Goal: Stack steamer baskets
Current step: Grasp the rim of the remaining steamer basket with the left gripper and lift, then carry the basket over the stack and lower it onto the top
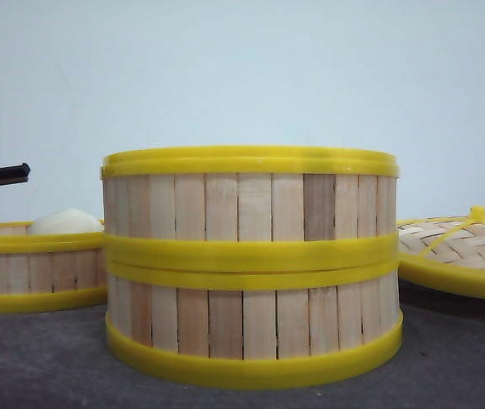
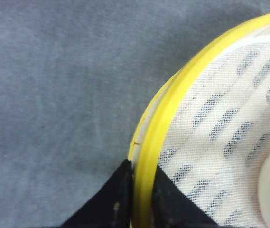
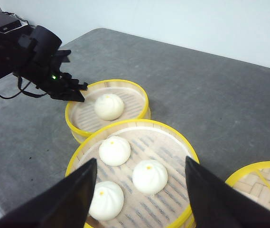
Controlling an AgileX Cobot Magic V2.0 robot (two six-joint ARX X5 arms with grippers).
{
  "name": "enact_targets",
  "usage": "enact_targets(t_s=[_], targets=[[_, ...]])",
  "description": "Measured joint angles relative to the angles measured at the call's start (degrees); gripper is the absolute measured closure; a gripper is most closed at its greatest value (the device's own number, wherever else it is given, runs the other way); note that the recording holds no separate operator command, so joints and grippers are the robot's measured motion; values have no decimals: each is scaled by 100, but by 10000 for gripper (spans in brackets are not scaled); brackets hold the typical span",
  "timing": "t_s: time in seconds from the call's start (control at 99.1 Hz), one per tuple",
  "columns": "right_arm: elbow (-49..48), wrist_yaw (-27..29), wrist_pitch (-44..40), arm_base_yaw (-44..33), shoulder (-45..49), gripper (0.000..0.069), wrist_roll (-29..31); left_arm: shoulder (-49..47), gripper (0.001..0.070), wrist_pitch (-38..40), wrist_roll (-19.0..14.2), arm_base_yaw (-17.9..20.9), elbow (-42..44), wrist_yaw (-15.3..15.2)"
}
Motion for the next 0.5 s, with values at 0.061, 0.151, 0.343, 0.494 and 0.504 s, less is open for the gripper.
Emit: enact_targets(t_s=[0.061, 0.151, 0.343, 0.494, 0.504], targets=[[0, 0, 0, 0, 0, 333, 0, -190, 689, -144, -4, 133, 79, 114], [0, 0, 0, 0, 0, 333, 0, -551, 689, -413, -4, 302, 356, 387], [0, 0, 0, 0, 0, 333, 0, -1480, 689, -997, 188, 205, 817, 1014], [0, 0, 0, 0, 0, 333, 2, -2028, 689, -1600, 428, -181, 876, 1320], [0, -2, 0, 0, 0, 333, 4, -2059, 689, -1628, 437, -221, 879, 1333]])
